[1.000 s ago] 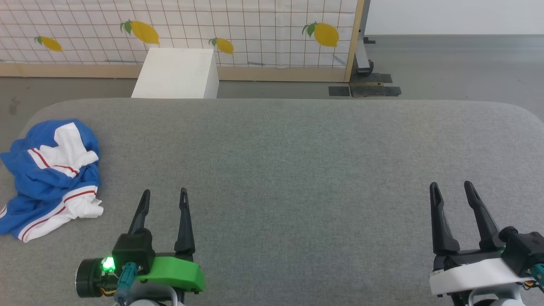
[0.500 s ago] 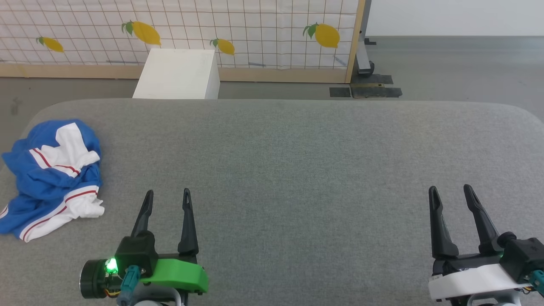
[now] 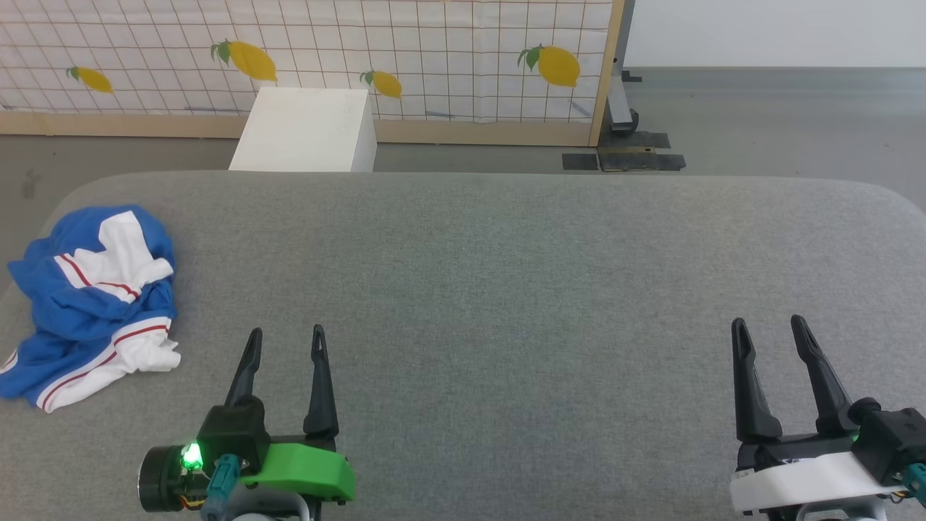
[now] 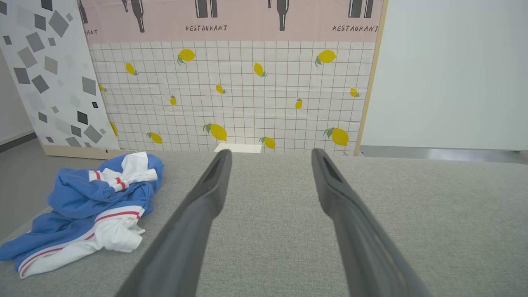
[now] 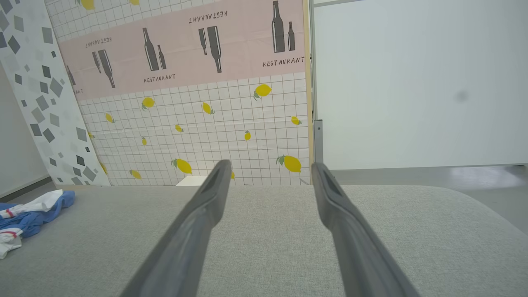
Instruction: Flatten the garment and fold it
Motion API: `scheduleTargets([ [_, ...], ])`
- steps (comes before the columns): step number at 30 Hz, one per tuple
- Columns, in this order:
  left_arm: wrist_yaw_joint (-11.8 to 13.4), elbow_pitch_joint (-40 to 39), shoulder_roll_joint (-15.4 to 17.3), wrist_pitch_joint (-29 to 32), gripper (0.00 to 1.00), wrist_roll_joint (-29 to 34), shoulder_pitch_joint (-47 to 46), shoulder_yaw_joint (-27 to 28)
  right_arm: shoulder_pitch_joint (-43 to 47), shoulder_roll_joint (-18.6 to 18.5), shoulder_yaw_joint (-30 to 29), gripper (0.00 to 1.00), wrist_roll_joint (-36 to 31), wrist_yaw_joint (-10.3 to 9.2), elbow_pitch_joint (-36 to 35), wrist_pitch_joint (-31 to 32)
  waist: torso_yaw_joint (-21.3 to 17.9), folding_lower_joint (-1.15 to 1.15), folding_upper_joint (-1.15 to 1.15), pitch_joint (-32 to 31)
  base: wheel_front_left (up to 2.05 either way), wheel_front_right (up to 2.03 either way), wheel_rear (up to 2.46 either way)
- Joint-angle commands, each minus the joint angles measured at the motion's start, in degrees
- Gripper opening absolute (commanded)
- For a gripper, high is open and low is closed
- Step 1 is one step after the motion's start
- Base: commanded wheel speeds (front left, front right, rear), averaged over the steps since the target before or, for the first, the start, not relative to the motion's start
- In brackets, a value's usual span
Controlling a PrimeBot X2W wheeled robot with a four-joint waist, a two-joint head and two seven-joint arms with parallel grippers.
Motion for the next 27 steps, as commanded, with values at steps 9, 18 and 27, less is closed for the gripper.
scheduleTargets([
  [9, 0.3, 0.41, -0.16, -0.28, 1.0, -0.06, -0.76, 0.0, 0.59, 0.05, -0.21, 1.0, -0.48, -0.11, 0.34, -0.34, 0.17, 0.0, 0.0, 0.2, 0.0, 0.0, 0.0],
  [18, 0.09, 0.87, -0.16, -0.28, 1.0, 0.09, -1.25, -0.04, 0.66, 0.05, -0.42, 1.0, -0.83, -0.11, 0.36, -0.34, 1.82, 0.0, 0.0, 0.6, 0.0, 0.0, 0.0],
  [27, 0.4, 1.39, -0.16, -0.28, 1.0, -0.07, -2.45, 0.52, 0.53, 0.05, -0.82, 1.0, -1.76, -0.11, -0.04, -0.34, 8.73, 0.0, 0.0, 2.07, 0.0, 0.0, 0.0],
])
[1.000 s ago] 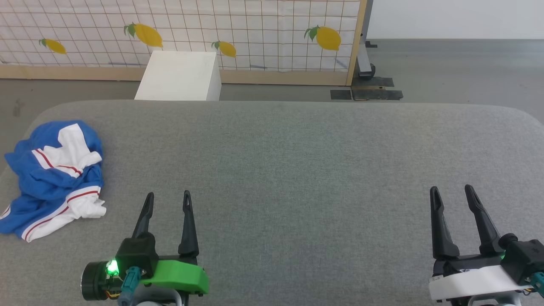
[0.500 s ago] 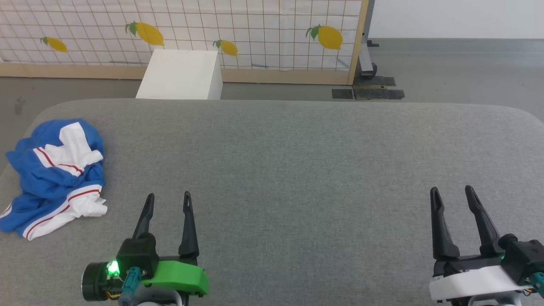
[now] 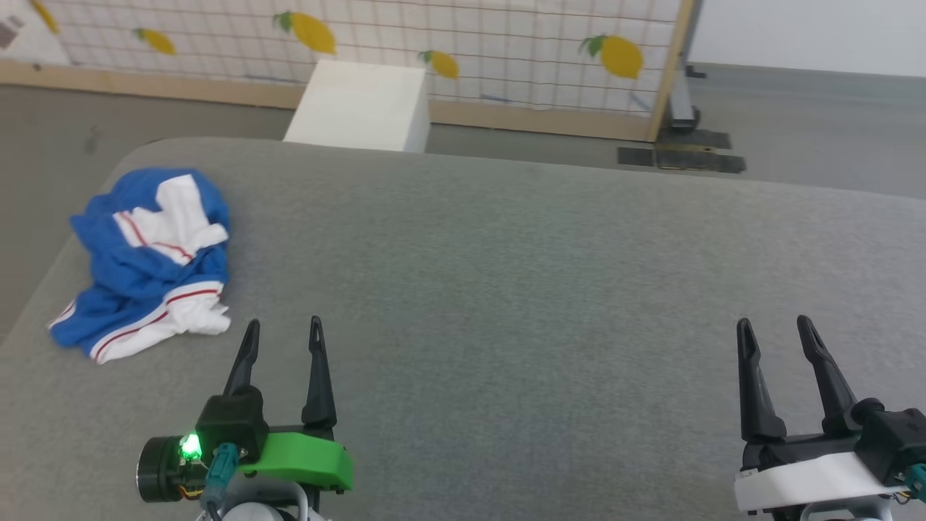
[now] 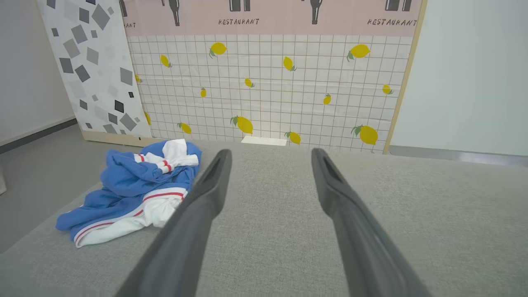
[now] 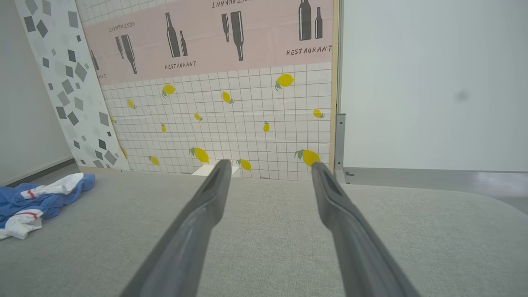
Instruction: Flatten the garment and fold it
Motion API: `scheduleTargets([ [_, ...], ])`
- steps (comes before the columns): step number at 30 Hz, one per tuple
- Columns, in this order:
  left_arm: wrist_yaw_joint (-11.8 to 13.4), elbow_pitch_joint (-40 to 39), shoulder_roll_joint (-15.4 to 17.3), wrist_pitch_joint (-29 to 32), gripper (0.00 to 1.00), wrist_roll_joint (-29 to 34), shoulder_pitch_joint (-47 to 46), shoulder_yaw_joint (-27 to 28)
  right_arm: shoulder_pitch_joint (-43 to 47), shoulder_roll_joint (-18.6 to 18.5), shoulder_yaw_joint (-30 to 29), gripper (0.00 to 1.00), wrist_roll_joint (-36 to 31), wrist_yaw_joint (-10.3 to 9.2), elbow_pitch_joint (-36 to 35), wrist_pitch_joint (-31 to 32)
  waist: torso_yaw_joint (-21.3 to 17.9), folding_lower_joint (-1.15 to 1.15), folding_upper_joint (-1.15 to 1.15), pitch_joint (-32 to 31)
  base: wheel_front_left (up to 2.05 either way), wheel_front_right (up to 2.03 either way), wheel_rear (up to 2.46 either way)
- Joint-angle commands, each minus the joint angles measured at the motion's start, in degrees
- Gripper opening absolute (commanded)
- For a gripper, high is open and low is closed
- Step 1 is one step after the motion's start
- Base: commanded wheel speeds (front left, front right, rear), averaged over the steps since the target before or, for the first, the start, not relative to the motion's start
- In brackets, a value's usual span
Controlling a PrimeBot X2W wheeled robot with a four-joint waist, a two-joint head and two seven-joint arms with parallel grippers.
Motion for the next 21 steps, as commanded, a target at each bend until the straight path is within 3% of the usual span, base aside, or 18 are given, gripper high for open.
scheduleTargets([
  [1, 0.4, 0.07, -0.14, -0.27, 1.0, -0.1, -0.94, 0.39, 0.46, 0.04, -0.07, 1.0, -0.57, -0.11, -0.14, -0.29, 3.91, 0.0, 0.0, 0.99, 0.0, 0.0, 0.0],
  [3, 0.52, 0.13, -0.14, -0.27, 1.0, -0.23, -1.03, 0.65, 0.41, 0.04, -0.25, 1.0, -0.85, -0.11, -0.17, -0.29, 5.96, 0.0, 0.0, 1.25, 0.0, 0.0, 0.0],
  [4, 0.68, 0.2, -0.14, -0.27, 1.0, -0.48, -1.07, 1.06, 0.28, 0.04, -0.52, 1.0, -1.29, -0.11, -0.18, -0.29, 9.1, 0.0, 0.0, 1.6, 0.0, 0.0, 0.0],
  [11, 1.15, 0.36, -0.14, -0.27, 1.0, -1.42, -0.83, 2.11, 0.16, 0.04, -0.53, 1.0, -2.08, -0.11, -0.09, -0.29, 16.6, 0.0, 0.0, 2.14, 0.0, 0.0, 0.0],
  [21, 1.88, 0.0, -0.14, -0.27, 1.0, -2.6, 0.0, 3.42, -0.37, 0.04, -0.18, 1.0, -3.18, -0.11, 0.0, -0.29, 23.1, 0.0, 0.0, 2.89, 0.0, 0.0, 0.0],
])
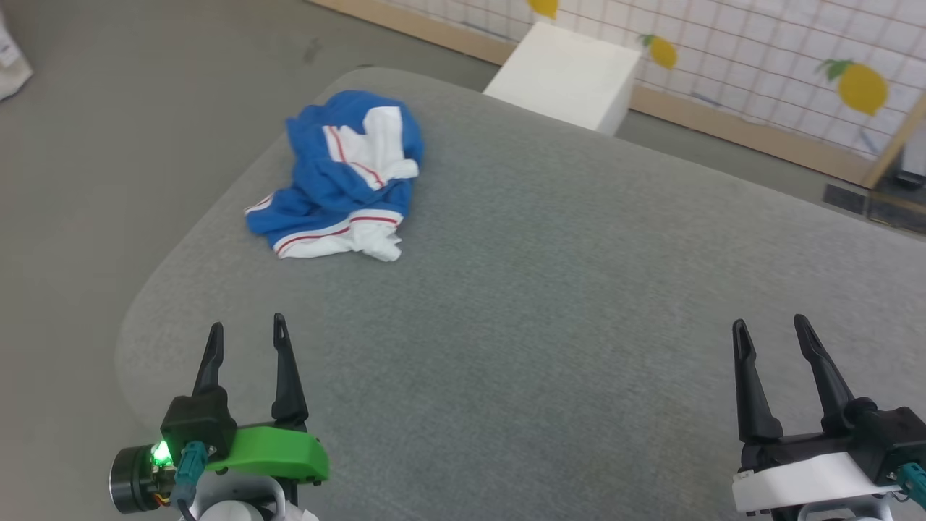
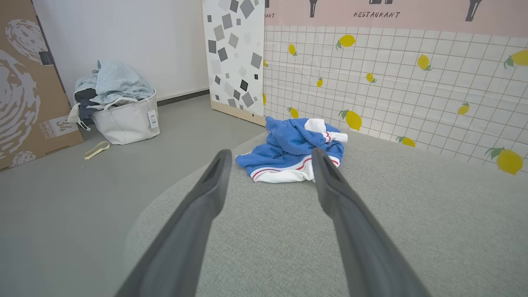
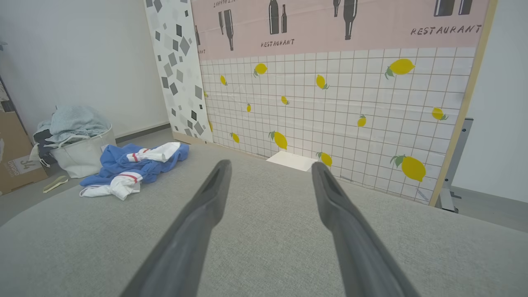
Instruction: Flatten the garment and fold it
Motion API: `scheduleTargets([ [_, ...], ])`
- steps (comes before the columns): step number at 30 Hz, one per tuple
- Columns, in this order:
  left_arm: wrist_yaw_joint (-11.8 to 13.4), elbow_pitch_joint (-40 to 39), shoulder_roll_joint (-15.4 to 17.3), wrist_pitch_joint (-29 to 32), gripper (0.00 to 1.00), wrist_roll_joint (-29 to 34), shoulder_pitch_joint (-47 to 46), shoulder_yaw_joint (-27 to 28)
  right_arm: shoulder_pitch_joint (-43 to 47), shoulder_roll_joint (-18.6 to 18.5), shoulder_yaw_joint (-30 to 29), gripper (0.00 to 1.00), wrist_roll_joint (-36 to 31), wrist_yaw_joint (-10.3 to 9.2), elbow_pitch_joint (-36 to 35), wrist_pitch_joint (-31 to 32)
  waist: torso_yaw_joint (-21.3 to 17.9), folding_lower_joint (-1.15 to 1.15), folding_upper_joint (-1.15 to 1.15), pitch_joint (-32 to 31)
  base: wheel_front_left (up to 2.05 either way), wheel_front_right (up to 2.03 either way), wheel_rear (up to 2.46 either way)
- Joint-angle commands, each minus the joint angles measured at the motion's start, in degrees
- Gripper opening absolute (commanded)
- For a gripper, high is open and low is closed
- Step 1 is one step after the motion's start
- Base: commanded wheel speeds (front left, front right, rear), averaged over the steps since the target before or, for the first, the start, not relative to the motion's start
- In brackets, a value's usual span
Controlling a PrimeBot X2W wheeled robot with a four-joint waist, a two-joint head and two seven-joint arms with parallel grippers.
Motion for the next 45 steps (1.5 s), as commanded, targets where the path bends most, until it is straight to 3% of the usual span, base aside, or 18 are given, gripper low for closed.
scheduleTargets([
  [1, 0.43, -0.27, -0.15, -0.27, 1.0, -0.83, 0.28, 0.13, -0.31, -0.01, 0.05, 1.0, -0.39, -0.11, -0.01, -0.28, 3.11, 0.0, 0.0, 0.76, 0.0, 0.0, 0.0],
  [10, 1.22, -0.27, -0.15, -0.27, 1.0, -1.65, 0.14, 0.32, -0.71, -0.01, 0.51, 1.0, -0.98, -0.11, 0.03, -0.28, 2.85, 0.0, 0.0, 1.5, 0.0, 0.0, 0.0],
  [16, -0.85, 0.83, 0.48, -0.27, 1.0, -1.94, -4.88, 4.01, -1.5, -0.01, 0.41, 1.0, -1.72, -0.11, -0.18, -0.28, 1.17, 0.0, 0.0, 3.25, 0.0, 0.0, 0.0],
  [23, -4.29, 10.02, 6.6, -0.27, 1.0, -2.2, -21.06, 9.73, -4.38, -0.01, 0.37, 1.0, -4.24, -0.11, -1.07, -0.28, -2.5, 0.0, 0.0, 8.34, 0.0, 0.0, 0.0],
  [30, -8.99, 21.82, 13.7, 1.2, 1.0, -3.73, -38.61, 10.47, -8.07, -0.01, -0.66, 1.0, -6.19, -0.11, -2.54, -0.28, -6.91, 0.0, 0.0, 15.63, 0.0, 0.0, 0.0],
  [35, -12.15, 29.23, 19.51, 7.42, 1.0, -3.52, -48.67, 8.65, -10.51, -0.01, -1.28, 1.0, -6.88, -0.11, -3.4, -0.28, -10.13, 0.0, 0.0, 20.81, 0.0, 0.0, 0.0],
  [38, -13.93, 33.97, 20.86, 14.6, 1.0, -7.19, -53.51, 7.86, -12.08, -0.01, -1.69, 1.0, -7.02, -0.11, -3.86, -0.28, -11.95, 0.0, 0.0, 23.41, 0.0, 0.0, 0.0],
  [42, -14.59, 38.2, 24.19, 22.02, 1.0, -9.75, -58.06, 5.3, -13.74, -0.01, -1.8, 1.0, -7.23, -0.11, -4.39, -0.28, -14.21, 0.0, 0.0, 26.3, 0.0, 0.0, 0.0],
  [45, -14.68, 40.75, 24.76, 28.92, 1.0, -14.0, -59.84, 2.98, -14.41, -0.01, -1.92, 1.0, -7.27, -0.11, -4.59, -0.28, -15.52, 0.0, 0.0, 27.57, 0.0, 0.0, 0.0],
])
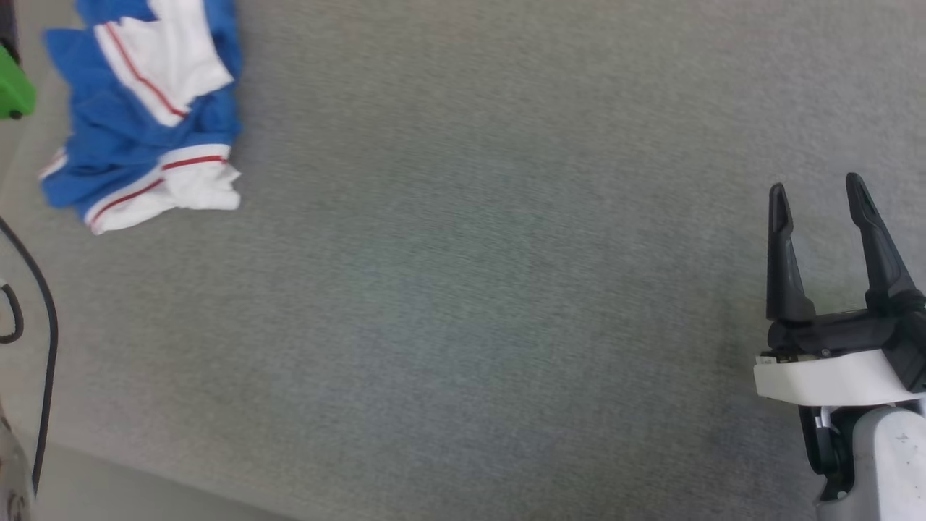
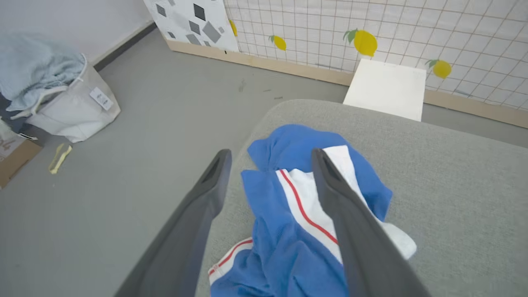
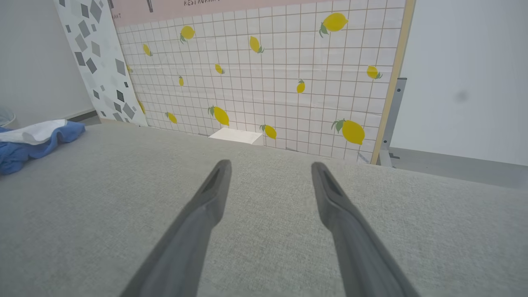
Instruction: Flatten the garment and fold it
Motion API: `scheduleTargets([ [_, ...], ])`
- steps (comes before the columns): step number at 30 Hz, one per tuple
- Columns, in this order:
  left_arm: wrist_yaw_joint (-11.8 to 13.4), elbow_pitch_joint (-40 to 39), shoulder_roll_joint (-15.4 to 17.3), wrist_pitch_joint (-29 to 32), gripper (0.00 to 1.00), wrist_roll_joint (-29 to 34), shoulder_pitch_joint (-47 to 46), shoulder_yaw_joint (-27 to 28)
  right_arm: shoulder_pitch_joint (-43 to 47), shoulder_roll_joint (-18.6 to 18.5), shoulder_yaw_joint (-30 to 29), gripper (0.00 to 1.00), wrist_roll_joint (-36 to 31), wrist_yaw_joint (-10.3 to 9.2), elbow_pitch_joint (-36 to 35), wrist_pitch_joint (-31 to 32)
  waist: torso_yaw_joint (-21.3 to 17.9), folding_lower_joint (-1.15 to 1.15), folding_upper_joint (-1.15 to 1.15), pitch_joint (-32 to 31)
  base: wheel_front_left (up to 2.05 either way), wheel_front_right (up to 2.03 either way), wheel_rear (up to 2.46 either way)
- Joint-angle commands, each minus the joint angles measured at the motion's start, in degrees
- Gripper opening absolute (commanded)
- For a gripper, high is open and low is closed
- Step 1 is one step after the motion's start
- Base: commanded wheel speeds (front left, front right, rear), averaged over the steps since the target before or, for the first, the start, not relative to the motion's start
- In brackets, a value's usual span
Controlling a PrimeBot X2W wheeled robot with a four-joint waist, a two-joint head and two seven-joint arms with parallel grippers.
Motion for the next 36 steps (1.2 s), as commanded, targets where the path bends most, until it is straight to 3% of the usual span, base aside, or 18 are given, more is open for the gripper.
scheduleTargets([
  [1, -0.21, 0.82, 0.56, 3.74, 1.0, -2.22, -0.71, -2.09, -1.1, -0.06, 0.06, 1.0, -0.32, -0.11, -0.48, -0.28, -5.0, -0.01, 0.0, 4.85, 0.0, 0.0, 0.0],
  [11, -0.23, -0.29, 8.21, 28.98, 1.0, -22.09, 1.83, -12.79, -2.32, -0.06, 0.05, 1.0, -0.29, -0.11, -2.03, -0.28, -8.15, -0.01, 0.0, 8.68, 0.0, 0.0, 0.0],
  [15, -0.23, 0.46, 10.04, 31.99, 1.0, -24.68, 2.97, -15.2, -2.54, -0.06, 0.19, 1.0, -0.34, -0.11, -2.2, -0.28, -8.46, -0.01, 0.0, 9.48, 0.0, 0.0, 0.0],
  [21, -0.24, 2.78, 10.57, 31.46, 0.98, -25.01, 3.89, -18.49, -2.87, -0.06, 0.44, 1.0, -0.34, -0.11, -1.75, -0.28, -8.54, -0.01, 0.0, 8.99, 0.0, 0.0, 0.0],
  [22, -0.24, 3.12, 10.73, 31.34, 0.0, -25.18, 3.9, -18.83, -2.94, -0.06, 0.49, 1.0, -0.32, -0.11, -1.7, -0.28, -8.55, -0.01, 0.0, 8.7, 0.0, 0.0, 0.0],
  [29, -0.24, 2.35, 13.2, 28.08, 0.0, -26.21, 3.07, -21.05, -2.14, -0.06, 0.32, 1.0, 0.38, -0.11, -0.63, -0.28, -8.04, -0.01, 0.0, 3.73, 0.0, 0.0, 0.0],
  [36, -0.24, -4.97, 16.5, 24.1, 0.0, -27.79, 0.61, -26.03, 0.41, -0.06, 0.32, 1.0, 2.38, -0.11, 0.9, -0.28, -6.65, -0.01, 0.0, -4.83, 0.0, 0.0, 0.0],
])
